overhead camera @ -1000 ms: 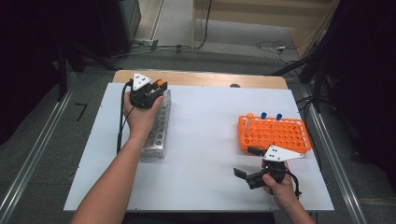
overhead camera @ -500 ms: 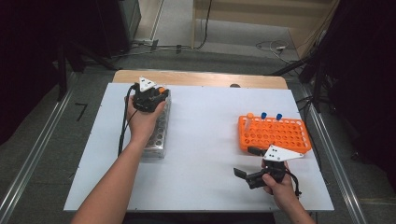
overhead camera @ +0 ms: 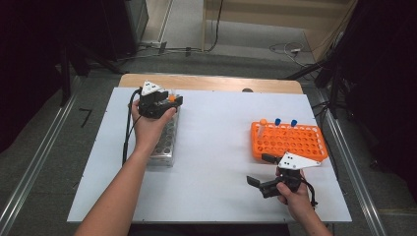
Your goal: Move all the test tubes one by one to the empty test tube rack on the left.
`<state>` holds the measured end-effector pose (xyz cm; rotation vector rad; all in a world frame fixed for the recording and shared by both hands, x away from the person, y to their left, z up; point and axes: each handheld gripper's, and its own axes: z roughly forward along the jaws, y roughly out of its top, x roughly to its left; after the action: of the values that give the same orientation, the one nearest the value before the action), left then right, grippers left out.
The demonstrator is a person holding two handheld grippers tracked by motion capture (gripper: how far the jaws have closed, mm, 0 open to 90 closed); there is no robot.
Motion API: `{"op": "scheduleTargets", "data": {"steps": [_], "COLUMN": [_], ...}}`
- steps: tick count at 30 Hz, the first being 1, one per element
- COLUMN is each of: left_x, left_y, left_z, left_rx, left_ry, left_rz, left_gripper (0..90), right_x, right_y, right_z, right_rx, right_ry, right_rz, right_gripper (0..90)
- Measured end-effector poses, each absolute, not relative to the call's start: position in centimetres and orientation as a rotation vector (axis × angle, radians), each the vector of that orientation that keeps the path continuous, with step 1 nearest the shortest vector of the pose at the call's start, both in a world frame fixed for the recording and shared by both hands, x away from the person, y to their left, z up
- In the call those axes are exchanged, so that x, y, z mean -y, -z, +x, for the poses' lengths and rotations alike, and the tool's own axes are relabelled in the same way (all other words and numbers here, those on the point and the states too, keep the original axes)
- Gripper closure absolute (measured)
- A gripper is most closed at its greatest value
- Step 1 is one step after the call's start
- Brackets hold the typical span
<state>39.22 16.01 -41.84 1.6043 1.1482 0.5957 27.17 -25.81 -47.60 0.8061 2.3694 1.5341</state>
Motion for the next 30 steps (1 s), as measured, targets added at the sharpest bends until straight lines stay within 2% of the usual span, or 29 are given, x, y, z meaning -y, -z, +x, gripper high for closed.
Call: {"op": "scheduleTargets", "data": {"steps": [5, 9, 13, 30], "left_x": [-15.9, -15.8, -16.0, -14.7], "left_y": [41.4, 41.3, 41.4, 42.0], "left_z": [38.0, 36.7, 35.2, 29.1], "left_rx": [-1.105, -1.075, -1.056, -0.993], "left_ry": [-0.545, -0.509, -0.481, -0.466], "left_rz": [1.604, 1.613, 1.597, 1.608], "left_gripper": [10.5, 2.9, 0.0, 0.0], "right_x": [25.7, 25.8, 25.8, 25.9], "right_y": [47.4, 47.2, 47.1, 46.5], "right_z": [27.2, 27.4, 27.7, 29.8], "right_rx": [-2.356, -2.339, -2.32, -2.232], "right_ry": [-1.532, -1.533, -1.541, -1.475], "right_rz": [0.812, 0.827, 0.84, 0.958], "right_gripper": [0.0, 0.0, 0.0, 2.8]}}
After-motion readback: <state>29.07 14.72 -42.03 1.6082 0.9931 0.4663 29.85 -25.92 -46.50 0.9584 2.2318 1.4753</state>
